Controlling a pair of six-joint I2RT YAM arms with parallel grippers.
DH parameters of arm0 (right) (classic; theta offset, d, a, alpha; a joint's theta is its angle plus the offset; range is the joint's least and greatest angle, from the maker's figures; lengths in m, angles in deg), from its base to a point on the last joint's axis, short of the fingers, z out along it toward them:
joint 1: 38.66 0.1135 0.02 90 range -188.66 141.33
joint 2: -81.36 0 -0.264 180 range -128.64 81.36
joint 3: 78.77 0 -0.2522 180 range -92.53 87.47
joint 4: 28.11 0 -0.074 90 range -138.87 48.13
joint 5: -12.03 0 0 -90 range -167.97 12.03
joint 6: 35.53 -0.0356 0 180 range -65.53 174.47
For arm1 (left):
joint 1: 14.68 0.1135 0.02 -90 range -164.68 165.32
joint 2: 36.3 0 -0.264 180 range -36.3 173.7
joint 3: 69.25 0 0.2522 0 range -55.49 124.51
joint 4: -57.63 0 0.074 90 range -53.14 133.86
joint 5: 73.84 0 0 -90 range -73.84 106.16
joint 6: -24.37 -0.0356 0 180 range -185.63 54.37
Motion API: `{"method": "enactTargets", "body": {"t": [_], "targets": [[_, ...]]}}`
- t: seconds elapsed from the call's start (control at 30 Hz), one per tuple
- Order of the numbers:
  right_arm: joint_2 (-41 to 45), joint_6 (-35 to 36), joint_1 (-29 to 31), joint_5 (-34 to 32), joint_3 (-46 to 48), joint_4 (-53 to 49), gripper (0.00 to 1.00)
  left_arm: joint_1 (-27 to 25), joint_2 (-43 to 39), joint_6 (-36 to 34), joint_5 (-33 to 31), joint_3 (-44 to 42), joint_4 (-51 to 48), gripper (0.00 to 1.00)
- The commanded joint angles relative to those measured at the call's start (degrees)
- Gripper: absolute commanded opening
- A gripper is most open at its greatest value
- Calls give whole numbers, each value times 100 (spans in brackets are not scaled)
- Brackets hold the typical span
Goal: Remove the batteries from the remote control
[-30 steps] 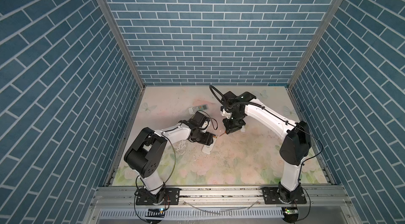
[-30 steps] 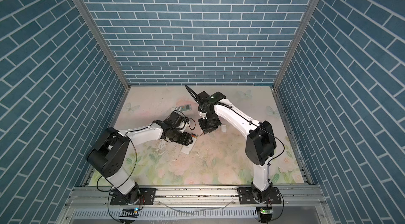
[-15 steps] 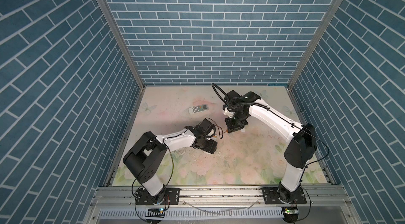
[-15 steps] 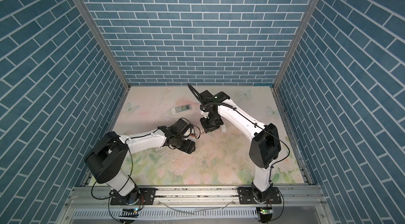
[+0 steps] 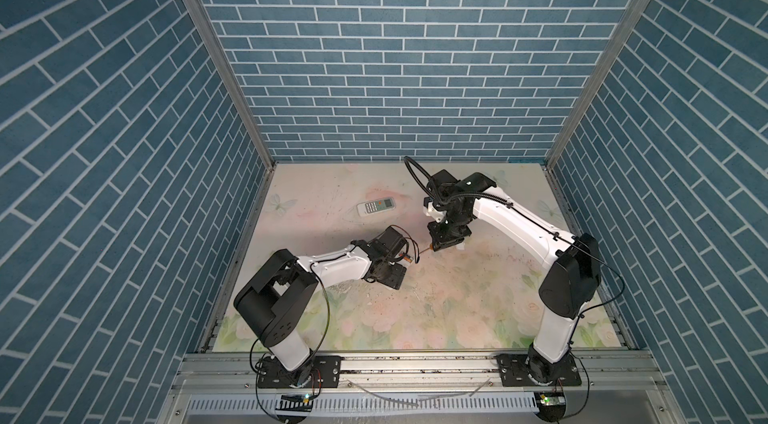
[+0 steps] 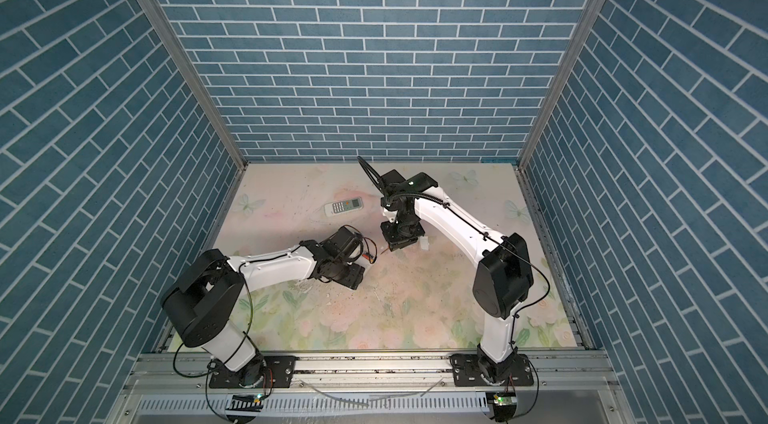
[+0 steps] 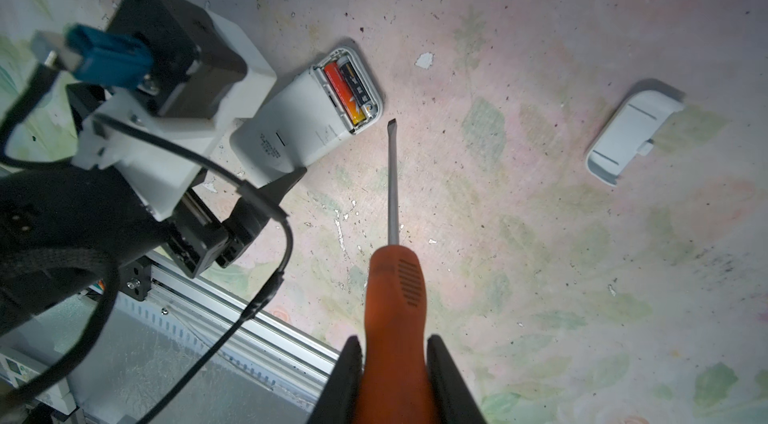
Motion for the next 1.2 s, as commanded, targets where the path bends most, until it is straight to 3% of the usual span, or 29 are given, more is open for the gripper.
{"method": "enactTargets", "body": {"t": [0.0, 0.27, 0.53, 0.83, 1.17], "targets": [[95, 245, -17, 180, 54, -44, 0, 68, 117, -39, -39, -302, -416, 68], [8, 322, -11, 134, -29, -179, 0, 84, 291, -323, 316, -269, -172, 63], [-167, 667, 45, 92, -276, -335, 0, 79, 246, -472, 552, -354, -3, 52], [-296, 886, 45, -171, -580, -615, 0, -92, 21, -935, 865, -514, 391, 50], [-59, 859, 30, -378, -322, -847, 0, -362, -49, -1205, 758, -756, 790, 48]]}}
